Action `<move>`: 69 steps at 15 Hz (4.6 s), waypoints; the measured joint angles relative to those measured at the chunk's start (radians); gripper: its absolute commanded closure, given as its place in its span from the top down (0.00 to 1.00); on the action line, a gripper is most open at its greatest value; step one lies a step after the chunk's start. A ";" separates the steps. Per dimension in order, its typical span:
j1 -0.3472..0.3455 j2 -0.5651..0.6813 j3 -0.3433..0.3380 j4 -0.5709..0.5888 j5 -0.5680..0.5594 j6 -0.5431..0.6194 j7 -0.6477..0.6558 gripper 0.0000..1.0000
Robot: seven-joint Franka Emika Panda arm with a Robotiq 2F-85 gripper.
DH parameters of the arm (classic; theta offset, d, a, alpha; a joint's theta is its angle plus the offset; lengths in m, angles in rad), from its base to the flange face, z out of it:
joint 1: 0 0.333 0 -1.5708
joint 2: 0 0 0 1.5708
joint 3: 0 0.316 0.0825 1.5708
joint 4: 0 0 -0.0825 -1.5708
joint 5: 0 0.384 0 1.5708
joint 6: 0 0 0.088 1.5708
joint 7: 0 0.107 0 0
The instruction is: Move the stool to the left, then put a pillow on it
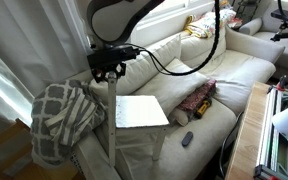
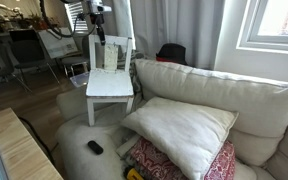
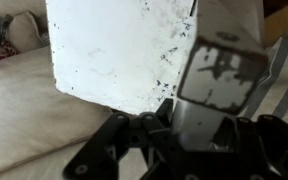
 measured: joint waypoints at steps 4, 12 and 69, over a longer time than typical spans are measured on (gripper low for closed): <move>0.053 0.003 0.003 0.000 -0.055 0.000 -0.040 0.06; 0.104 0.003 0.006 0.026 -0.112 -0.034 -0.228 0.06; -0.348 0.194 -0.184 -0.228 0.103 0.185 -0.253 1.00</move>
